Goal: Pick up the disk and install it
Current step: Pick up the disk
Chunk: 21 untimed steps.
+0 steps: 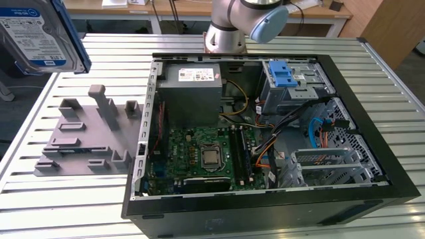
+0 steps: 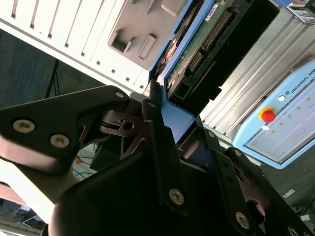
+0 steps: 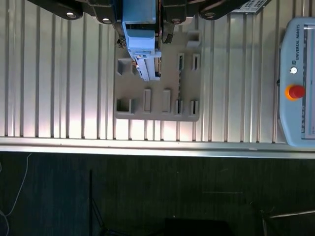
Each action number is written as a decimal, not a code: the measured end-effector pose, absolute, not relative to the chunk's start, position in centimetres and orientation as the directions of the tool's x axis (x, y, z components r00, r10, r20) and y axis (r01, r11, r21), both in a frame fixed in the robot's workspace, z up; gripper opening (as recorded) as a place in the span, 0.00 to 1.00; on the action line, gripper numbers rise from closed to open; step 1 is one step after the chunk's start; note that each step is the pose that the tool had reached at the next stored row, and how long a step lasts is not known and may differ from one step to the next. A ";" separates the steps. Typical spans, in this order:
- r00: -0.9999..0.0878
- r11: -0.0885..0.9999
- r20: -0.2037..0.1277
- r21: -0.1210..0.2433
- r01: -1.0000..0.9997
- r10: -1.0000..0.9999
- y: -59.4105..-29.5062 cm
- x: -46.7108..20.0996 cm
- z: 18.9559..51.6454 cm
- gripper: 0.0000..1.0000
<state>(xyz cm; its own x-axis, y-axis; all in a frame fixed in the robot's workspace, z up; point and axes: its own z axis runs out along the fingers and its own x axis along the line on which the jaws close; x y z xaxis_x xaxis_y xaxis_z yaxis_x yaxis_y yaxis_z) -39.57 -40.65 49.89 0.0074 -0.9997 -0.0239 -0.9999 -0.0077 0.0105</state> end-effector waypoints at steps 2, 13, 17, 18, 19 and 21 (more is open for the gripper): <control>0.007 -0.008 -0.024 0.011 -1.000 -1.000 -40.7 -39.4 49.9 0.36; 0.007 -0.008 -0.024 0.010 -1.000 -1.000 -41.0 -38.2 49.9 0.36; 0.007 -0.008 -0.024 0.010 -1.000 -1.000 -41.0 -37.6 49.9 0.36; 0.007 -0.008 -0.024 0.011 -1.000 -1.000 -41.1 -37.4 49.9 0.36; 0.007 -0.008 -0.024 0.011 -1.000 -1.000 -41.1 -37.2 49.9 0.36; 0.007 -0.008 -0.024 0.010 -1.000 -1.000 -41.1 -36.7 49.9 0.36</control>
